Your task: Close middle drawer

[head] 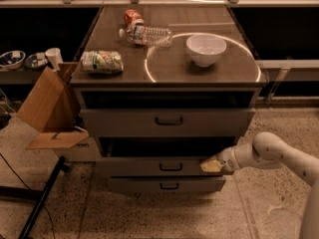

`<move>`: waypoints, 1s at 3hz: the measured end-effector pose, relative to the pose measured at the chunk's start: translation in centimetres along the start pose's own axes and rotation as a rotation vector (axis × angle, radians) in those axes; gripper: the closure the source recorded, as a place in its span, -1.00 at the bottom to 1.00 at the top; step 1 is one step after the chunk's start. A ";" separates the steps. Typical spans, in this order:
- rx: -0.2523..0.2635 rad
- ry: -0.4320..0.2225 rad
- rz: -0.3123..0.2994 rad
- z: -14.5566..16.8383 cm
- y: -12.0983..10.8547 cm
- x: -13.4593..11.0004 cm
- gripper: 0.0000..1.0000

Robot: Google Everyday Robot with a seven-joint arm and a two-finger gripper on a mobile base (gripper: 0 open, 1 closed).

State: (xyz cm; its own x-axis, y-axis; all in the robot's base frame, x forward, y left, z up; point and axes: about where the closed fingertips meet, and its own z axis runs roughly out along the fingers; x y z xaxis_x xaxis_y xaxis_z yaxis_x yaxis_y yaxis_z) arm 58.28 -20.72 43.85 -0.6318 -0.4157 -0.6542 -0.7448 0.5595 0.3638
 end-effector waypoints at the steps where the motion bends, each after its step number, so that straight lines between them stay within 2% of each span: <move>1: 0.002 -0.005 -0.001 0.1 -0.4 -0.5 1.00; 2: 0.008 -0.024 0.000 0.6 -1.9 -2.5 1.00; 3: 0.008 -0.024 0.000 0.6 -1.9 -2.5 1.00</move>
Offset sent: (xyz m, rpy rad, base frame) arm 0.1143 0.0087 0.0229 0.0360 -0.0598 -0.0563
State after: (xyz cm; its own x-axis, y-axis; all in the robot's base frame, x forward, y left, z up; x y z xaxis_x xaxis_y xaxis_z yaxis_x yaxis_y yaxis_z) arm 61.42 -20.32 44.42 -0.6262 -0.3988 -0.6699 -0.7431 0.5653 0.3581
